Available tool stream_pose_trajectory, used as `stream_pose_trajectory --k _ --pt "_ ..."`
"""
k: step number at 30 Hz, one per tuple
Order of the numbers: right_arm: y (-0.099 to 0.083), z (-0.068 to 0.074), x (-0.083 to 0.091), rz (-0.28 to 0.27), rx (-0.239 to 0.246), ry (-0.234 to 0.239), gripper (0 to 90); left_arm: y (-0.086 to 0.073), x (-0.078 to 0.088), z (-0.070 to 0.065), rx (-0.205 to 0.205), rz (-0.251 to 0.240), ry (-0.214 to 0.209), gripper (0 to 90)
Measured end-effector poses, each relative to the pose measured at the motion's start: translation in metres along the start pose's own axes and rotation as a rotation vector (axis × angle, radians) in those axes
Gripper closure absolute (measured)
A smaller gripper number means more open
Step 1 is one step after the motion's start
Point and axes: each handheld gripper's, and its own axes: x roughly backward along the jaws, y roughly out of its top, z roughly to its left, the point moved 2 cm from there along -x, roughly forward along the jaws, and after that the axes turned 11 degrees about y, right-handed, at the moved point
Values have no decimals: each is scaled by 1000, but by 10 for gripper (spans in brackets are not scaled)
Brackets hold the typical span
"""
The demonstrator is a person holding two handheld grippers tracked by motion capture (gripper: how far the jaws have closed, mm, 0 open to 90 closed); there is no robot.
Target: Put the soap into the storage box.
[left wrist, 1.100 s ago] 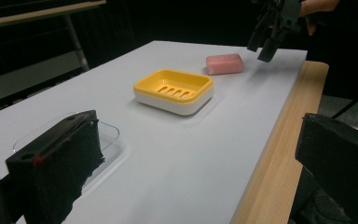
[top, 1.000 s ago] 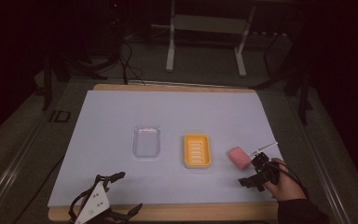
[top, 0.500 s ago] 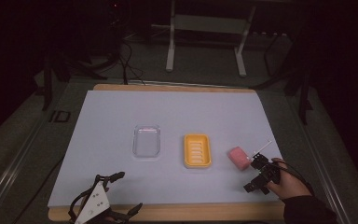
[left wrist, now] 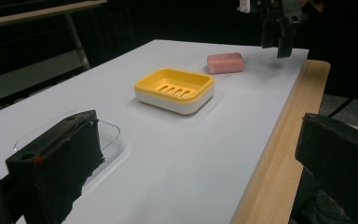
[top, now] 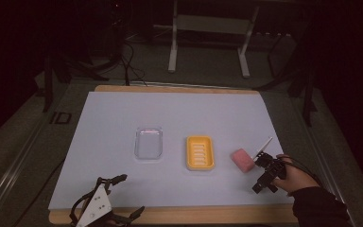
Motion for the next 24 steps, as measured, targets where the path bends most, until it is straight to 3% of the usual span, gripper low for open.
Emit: stream_pose_trajectory --k 8,13,15,20,21,24 --pt "8 -4 0 -6 17 14 111 0 0 0 0 2 -3 9" --pt "16 -7 5 -60 23 23 131 0 0 0 1 2 -4 9" --pt "18 -10 6 -63 23 5 131 0 0 0 1 2 -4 9" --pt "23 -14 7 -81 33 13 134 0 0 0 0 2 -5 9" --pt "26 -15 9 -111 45 18 135 0 0 0 1 2 -5 9" --pt "28 -17 10 -135 46 28 139 0 0 0 2 4 -6 9"
